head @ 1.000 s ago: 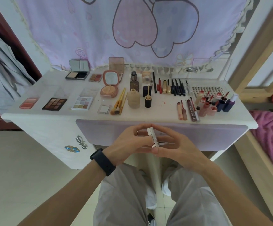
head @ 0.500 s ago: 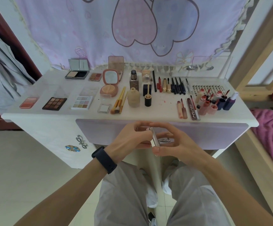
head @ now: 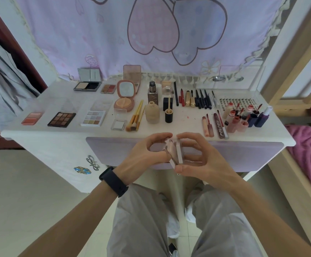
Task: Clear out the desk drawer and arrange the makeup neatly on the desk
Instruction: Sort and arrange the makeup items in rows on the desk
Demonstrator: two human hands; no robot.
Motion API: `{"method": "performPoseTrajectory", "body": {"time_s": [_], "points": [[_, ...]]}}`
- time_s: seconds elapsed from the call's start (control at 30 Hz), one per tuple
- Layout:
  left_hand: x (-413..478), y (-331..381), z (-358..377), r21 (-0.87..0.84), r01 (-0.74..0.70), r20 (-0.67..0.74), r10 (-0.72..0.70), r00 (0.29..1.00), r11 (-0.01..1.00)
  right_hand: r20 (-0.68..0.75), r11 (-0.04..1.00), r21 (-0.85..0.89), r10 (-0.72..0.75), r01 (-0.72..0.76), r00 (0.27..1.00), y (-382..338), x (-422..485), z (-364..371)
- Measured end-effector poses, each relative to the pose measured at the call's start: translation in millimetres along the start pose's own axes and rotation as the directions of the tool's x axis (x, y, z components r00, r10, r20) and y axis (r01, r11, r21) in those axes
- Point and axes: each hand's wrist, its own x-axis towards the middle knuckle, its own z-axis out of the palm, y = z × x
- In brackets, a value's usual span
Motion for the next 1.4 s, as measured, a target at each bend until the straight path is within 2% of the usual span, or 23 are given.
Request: {"method": "performPoseTrajectory", "body": {"time_s": [0.1,0.23,0.37,0.47,0.57,0.77,0.9,1.1,1.4], "points": [[2,-1,-7,0.022,-0.046,0.014,0.046,0.999,0.999,-0.052,1.000,0.013,-0.007,0.008,0.999,0,2,-2],[4,-3,-17,0.057,-0.052,0.081,0.048,0.996,0.997,-0.036,0.999,0.013,-0.051,0.051,0.998,3,3,-3],[4,-4,-25,0.245,-0.100,0.154,0.063,0.986,0.964,-0.034,0.998,0.022,-0.063,0.064,0.997,-4,4,-8],[3,-7,-28,0.404,-0.146,0.199,0.069,0.977,0.903,-0.015,0.995,0.074,-0.070,0.071,0.997,-9,6,-12],[3,-9,-27,0.485,-0.186,0.220,0.086,0.972,0.855,0.009,0.990,0.119,-0.074,0.072,0.997,-11,7,-12],[3,-7,-24,0.530,-0.241,0.171,0.176,0.969,0.813,0.016,0.971,0.228,-0.076,0.070,0.997,-5,11,-12],[2,-5,-26,0.534,-0.248,0.143,0.202,0.969,0.808,0.049,0.939,0.345,-0.033,0.014,0.998,0,10,-14],[4,-2,-21,0.535,-0.239,0.051,0.252,0.966,0.810,0.034,0.919,0.393,-0.030,0.014,0.999,6,10,-11],[8,-1,-25,0.553,-0.243,0.068,0.248,0.966,0.797,0.031,0.891,0.454,-0.048,0.029,0.998,7,10,-10]]}}
